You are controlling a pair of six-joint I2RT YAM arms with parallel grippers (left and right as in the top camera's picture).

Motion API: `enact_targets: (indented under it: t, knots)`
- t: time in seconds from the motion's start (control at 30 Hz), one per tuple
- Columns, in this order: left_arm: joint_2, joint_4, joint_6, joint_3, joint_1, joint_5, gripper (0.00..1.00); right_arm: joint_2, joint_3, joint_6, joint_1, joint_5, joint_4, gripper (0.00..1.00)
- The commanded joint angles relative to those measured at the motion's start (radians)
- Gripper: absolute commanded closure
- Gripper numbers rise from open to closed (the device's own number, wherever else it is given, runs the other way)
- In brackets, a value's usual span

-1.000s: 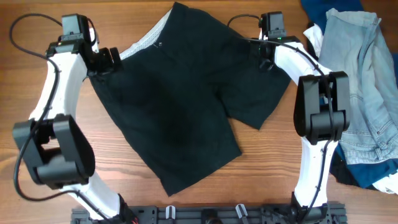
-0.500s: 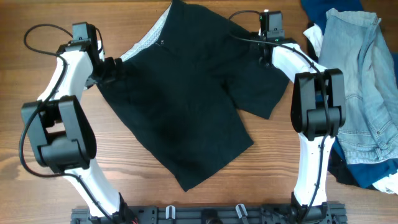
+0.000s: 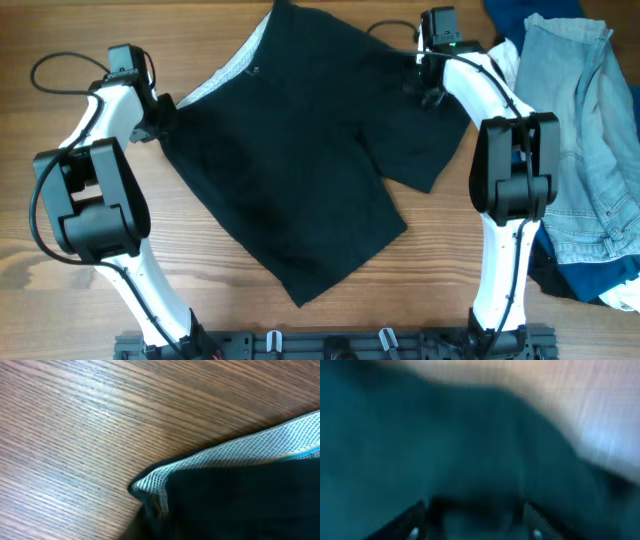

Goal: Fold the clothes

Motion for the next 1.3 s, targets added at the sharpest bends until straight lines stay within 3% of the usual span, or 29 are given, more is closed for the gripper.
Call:
enact_targets:
  t: [0.0,0.1,0.2,0.27,0.5,0.73,0.83,1.1,1.27]
  knots:
    - [0.018,-0.029,-0.079,0.001,0.012,-0.029,0.96,-0.224,0.022,0.012,-0.005,-0.178,-0.154,0.32]
    - [0.018,-0.156,-0.232,0.001,0.024,-0.008,0.96,-0.305,0.022,0.007,0.020,-0.225,-0.371,0.29]
    - [0.018,-0.333,-0.279,0.001,0.040,0.080,0.96,-0.304,-0.032,-0.002,0.104,-0.232,-0.522,0.28]
    - [0.018,-0.415,-0.278,-0.002,0.035,0.192,0.96,-0.304,-0.080,0.000,0.165,-0.237,-0.556,0.28]
    - [0.018,-0.428,-0.282,-0.092,-0.055,0.225,0.96,-0.323,-0.222,0.057,0.252,-0.277,-0.581,0.32]
    - [-0.101,-0.394,-0.239,-0.091,-0.033,0.231,0.96,-0.338,-0.528,0.171,0.262,-0.307,-0.310,0.30]
    - [-0.154,-0.448,-0.190,-0.091,-0.064,0.230,0.96,-0.328,-0.535,0.195,0.229,-0.267,-0.202,0.30]
    - [-0.173,-0.491,-0.141,-0.091,-0.133,0.231,0.96,-0.259,-0.531,0.185,-0.005,-0.215,-0.031,0.45]
    - [-0.173,-0.468,-0.143,-0.091,-0.135,0.373,0.96,-0.257,-0.505,0.184,-0.027,-0.154,0.198,0.54]
